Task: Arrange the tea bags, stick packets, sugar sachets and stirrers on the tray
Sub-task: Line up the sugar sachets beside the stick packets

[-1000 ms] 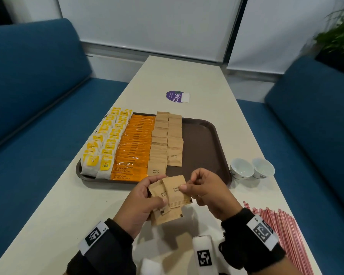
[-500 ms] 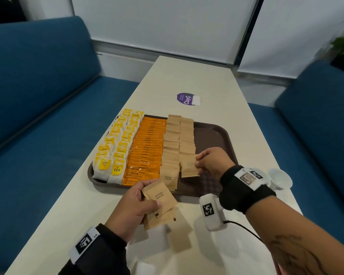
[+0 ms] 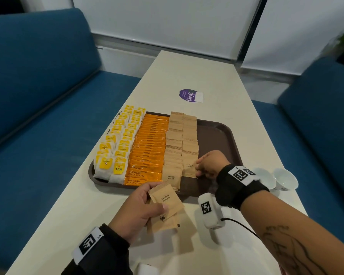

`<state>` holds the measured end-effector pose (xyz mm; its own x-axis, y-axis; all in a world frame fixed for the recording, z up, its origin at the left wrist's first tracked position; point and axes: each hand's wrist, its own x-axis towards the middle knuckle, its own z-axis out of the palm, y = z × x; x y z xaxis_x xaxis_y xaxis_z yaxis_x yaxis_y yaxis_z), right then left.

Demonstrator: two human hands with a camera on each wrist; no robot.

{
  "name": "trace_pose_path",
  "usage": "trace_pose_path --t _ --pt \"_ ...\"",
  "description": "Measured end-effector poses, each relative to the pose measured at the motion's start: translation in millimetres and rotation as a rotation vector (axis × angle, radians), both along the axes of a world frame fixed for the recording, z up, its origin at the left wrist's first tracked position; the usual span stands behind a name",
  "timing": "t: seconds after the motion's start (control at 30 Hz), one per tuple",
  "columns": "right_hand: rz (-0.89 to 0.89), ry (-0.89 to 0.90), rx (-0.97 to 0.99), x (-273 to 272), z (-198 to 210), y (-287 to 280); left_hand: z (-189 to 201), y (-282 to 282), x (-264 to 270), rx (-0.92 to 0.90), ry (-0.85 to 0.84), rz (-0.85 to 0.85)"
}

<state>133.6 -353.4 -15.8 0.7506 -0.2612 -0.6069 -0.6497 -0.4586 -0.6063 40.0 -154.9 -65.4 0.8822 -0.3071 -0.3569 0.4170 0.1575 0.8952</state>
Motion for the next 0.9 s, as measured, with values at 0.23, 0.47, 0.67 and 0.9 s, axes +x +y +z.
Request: trace_pose_path --t 0.23,0.47,0.67,0.9 --pt "0.063 -0.274 0.096 -35 20 -10 6 -11 -3 -0.010 -0.038 -0.041" --pt "0.270 -0.246 0.398 -93 16 -11 9 -29 -12 -0.021 -0.090 -0.067" --pt "0.105 -0.363 0.436 -112 -2 -15 11 -39 -17 -0.021 -0.085 -0.038" --pt "-0.026 -0.436 0.442 -110 -4 -28 11 -32 -17 0.007 -0.063 -0.047"
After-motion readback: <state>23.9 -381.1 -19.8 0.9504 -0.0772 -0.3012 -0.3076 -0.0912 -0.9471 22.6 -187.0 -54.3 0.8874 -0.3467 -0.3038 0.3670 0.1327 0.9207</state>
